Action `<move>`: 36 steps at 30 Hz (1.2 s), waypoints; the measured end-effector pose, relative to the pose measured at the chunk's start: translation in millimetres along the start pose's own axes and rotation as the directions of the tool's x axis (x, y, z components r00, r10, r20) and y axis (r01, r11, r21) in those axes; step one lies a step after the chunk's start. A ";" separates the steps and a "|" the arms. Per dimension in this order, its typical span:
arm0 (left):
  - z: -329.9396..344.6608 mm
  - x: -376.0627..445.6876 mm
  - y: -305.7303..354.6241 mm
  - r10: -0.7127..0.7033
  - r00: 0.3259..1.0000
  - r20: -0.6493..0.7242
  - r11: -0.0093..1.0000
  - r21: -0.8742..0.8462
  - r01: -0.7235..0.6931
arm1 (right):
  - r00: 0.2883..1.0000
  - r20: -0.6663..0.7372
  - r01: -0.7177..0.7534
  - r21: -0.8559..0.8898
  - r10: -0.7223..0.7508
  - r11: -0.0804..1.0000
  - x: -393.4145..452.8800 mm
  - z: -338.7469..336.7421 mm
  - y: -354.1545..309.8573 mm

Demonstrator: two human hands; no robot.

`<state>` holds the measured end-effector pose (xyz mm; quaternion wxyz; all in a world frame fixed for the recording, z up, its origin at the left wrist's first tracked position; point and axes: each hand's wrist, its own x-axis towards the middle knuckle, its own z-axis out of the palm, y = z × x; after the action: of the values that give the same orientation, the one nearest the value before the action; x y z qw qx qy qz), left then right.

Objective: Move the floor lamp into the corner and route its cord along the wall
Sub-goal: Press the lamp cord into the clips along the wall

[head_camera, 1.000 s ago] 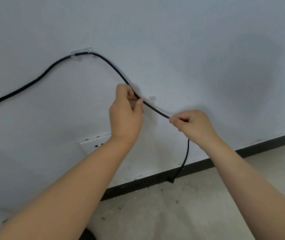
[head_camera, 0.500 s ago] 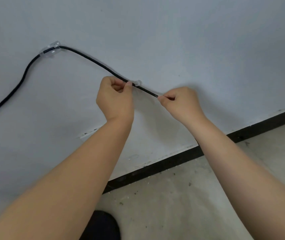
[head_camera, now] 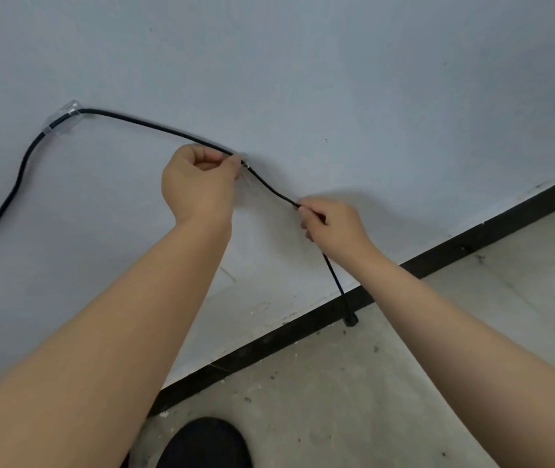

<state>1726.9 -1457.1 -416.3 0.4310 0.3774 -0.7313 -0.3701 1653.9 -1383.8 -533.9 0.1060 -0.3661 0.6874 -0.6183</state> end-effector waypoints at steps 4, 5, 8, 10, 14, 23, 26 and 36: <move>-8.1 6.0 5.9 -0.018 0.991 0.132 1.000 0.000 0.018 | 0.965 0.123 -0.255 0.234 0.231 0.938 -6.4 23.9 14.8; -10.0 7.2 7.1 -0.016 0.989 0.150 1.000 0.012 0.014 | 0.958 0.144 -0.276 0.230 0.248 0.933 -8.7 28.7 18.3; -14.8 10.7 6.7 0.011 0.983 0.185 0.999 0.045 -0.019 | 0.960 0.148 -0.267 0.237 0.237 0.934 -13.1 40.8 22.6; -17.4 11.9 5.0 0.027 0.980 0.198 0.997 0.070 -0.042 | 0.967 0.142 -0.241 0.223 0.213 0.944 -13.5 48.3 22.8; -27.2 14.6 -2.2 0.090 0.974 0.208 0.978 0.169 -0.126 | 0.973 0.151 -0.191 0.118 0.172 0.975 -15.7 53.9 28.3; -68.1 -26.8 -84.4 0.451 0.831 0.325 0.564 0.618 -0.548 | 0.946 0.214 -0.162 -0.340 0.244 0.926 -36.9 61.7 49.5; -75.5 -33.9 -117.8 0.514 0.803 0.302 0.467 0.687 -0.557 | 0.931 0.186 -0.186 -0.494 0.313 0.849 -44.2 65.3 51.2; -71.9 -3.9 -159.7 0.525 0.826 0.203 0.467 0.743 -0.479 | 0.827 0.405 -0.065 -0.620 0.389 0.782 -11.6 23.7 -29.5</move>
<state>1830.9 -1539.8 -530.6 0.3366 0.3017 -0.8824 0.1307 1687.3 -1393.8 -515.2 0.2443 -0.4420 0.8292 -0.2396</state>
